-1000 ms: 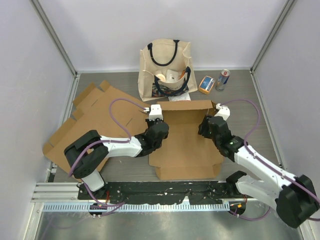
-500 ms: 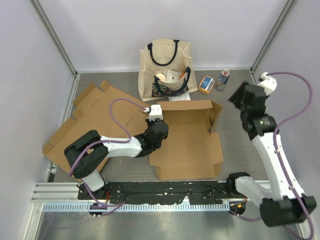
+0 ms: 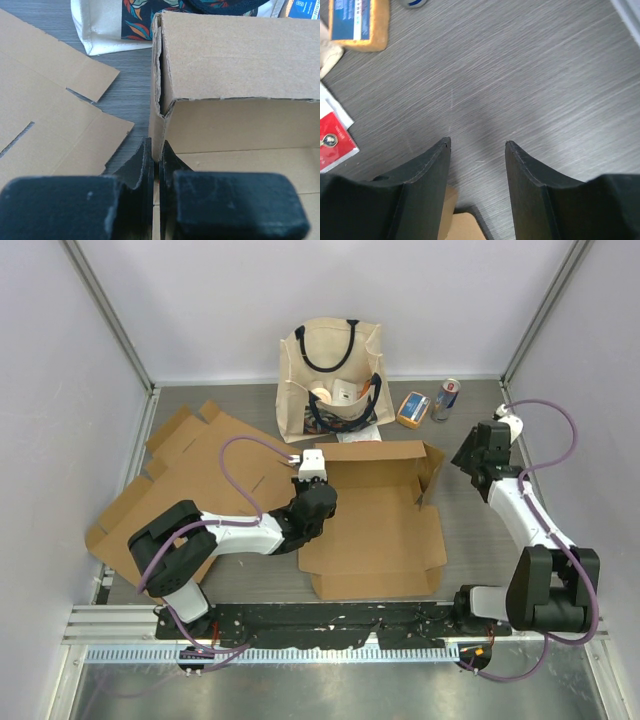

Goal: Fold the paper box

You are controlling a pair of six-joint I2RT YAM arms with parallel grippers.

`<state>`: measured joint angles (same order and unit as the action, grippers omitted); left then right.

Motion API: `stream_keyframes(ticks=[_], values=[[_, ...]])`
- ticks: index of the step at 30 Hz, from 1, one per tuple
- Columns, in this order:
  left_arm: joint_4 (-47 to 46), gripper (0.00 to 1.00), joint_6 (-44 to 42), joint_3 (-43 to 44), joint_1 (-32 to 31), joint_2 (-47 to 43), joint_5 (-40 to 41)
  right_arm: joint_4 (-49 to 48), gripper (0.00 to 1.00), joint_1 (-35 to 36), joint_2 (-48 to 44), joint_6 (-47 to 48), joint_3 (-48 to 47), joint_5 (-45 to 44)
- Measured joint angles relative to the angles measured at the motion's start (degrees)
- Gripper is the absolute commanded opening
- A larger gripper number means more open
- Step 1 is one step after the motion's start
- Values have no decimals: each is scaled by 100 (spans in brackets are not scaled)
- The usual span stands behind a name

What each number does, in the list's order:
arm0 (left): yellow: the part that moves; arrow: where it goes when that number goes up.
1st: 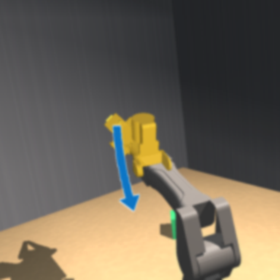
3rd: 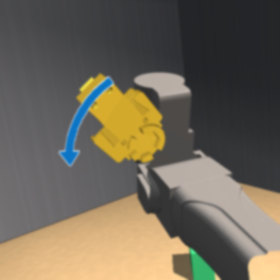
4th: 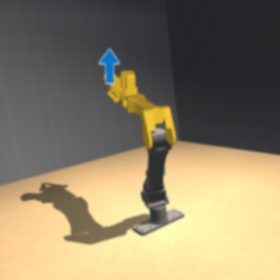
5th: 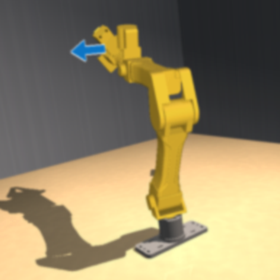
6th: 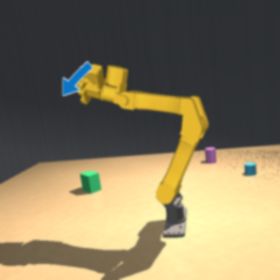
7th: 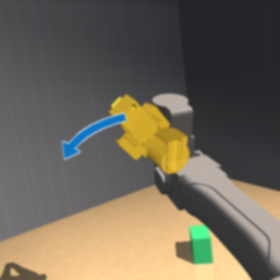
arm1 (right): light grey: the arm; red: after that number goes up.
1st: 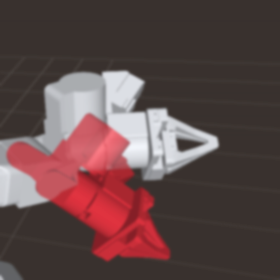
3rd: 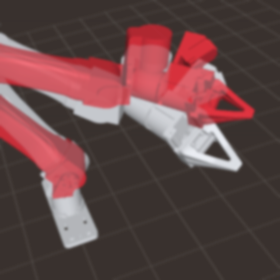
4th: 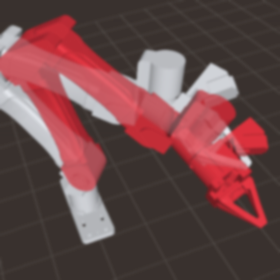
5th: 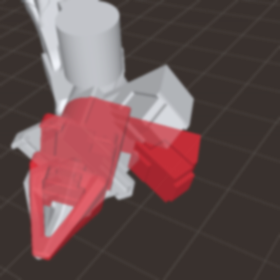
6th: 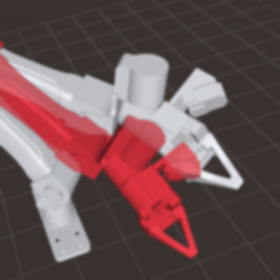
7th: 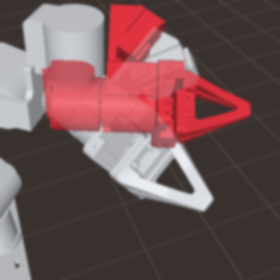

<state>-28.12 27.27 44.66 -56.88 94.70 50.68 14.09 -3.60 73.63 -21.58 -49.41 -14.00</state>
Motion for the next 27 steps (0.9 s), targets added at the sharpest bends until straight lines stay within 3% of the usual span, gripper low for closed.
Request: stream_keyframes(ticks=[10,18,27], values=[[-44,0,-76,2,2,7,-81,-520,51,1287,-892,44,686,293],[-52,0,-114,0,0,7,-98,-282,57,1342,-1346,52,984,260],[-162,0,-356,-48,0,7,-131,-319,56,1537,-1818,426,1473,610]])
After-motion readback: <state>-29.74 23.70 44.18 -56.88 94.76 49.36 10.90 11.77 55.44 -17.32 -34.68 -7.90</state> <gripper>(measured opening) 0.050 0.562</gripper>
